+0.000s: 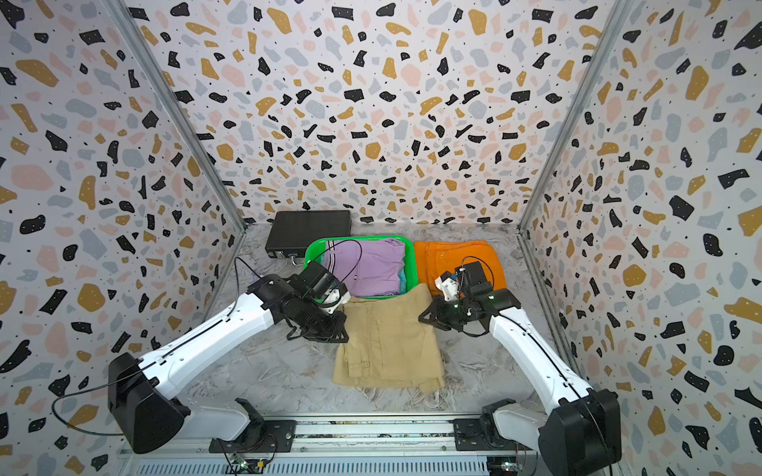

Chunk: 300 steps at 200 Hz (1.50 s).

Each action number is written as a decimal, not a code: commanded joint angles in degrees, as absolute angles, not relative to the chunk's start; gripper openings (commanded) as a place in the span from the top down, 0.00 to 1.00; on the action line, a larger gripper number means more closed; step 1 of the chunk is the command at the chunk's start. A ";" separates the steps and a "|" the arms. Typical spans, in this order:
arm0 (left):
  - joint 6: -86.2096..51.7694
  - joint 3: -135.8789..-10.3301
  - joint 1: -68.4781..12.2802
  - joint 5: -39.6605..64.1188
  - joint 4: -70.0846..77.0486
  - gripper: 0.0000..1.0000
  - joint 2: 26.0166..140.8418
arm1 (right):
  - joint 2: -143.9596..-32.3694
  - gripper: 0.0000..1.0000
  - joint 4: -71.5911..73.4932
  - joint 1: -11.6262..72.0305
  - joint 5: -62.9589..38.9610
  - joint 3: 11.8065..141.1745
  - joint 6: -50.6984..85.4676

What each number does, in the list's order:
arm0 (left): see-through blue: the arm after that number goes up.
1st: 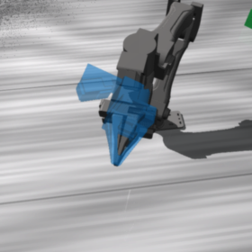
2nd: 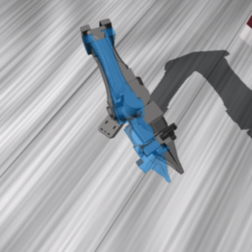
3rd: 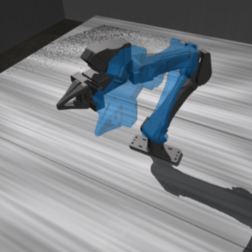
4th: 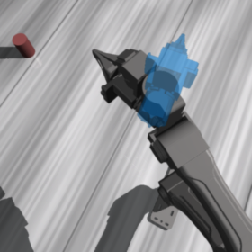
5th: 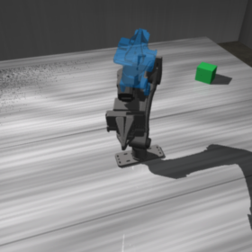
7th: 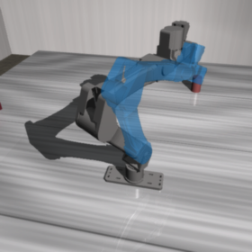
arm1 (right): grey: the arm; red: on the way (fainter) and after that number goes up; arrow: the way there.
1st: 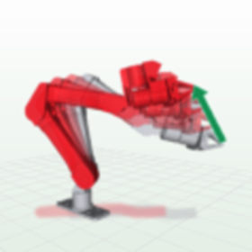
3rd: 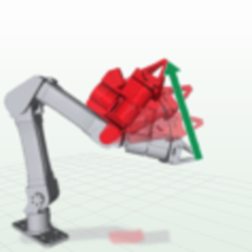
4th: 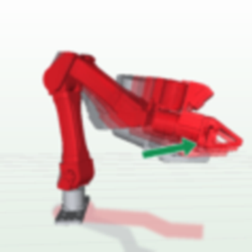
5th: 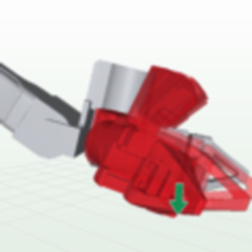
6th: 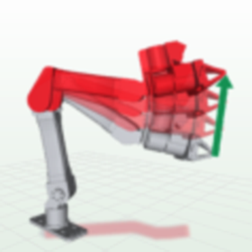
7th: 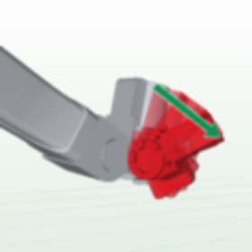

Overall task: Put the folded long pants in the basket
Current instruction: Pick up the long pant at the center of the board, then place the long pant in the basket.

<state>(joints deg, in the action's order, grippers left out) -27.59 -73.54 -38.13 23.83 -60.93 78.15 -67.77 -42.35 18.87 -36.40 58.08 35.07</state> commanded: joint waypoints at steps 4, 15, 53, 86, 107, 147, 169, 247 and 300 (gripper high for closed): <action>-25.86 -82.56 -36.22 25.31 -70.81 1.00 76.88 | -67.40 1.00 -48.36 18.90 -37.45 65.90 33.55; -25.35 -86.70 -34.79 26.65 -72.79 1.00 77.52 | -68.89 1.00 -49.08 18.90 -37.92 69.95 33.07; -22.12 -97.94 -29.97 28.10 -75.89 1.00 82.31 | -75.76 1.00 -47.20 18.90 -38.67 81.46 32.13; -20.17 -106.10 -26.01 28.20 -76.03 1.00 89.05 | -82.10 1.00 -40.01 18.90 -38.63 85.84 33.63; -19.41 -111.91 -23.06 27.08 -76.03 1.00 93.97 | -87.60 1.00 -37.45 18.90 -38.15 89.27 32.56; -17.83 -120.31 -18.74 27.53 -76.16 1.00 102.89 | -99.92 1.00 -38.62 18.90 -37.68 100.82 28.71; -17.18 -122.20 -16.69 27.63 -76.23 1.00 107.12 | -105.94 1.00 -38.80 18.90 -37.65 106.05 28.26; -15.43 -125.64 -12.59 24.67 -76.03 1.00 117.78 | -119.68 1.00 -37.00 18.90 -37.36 115.69 28.90; -17.97 -133.43 -9.16 26.32 -75.87 1.00 125.19 | -123.60 1.00 -36.83 19.31 -37.13 123.09 31.77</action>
<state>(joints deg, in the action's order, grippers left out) -17.28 -128.81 -10.68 26.24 -76.71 123.66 -125.01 -38.96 18.94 -36.84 117.73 30.17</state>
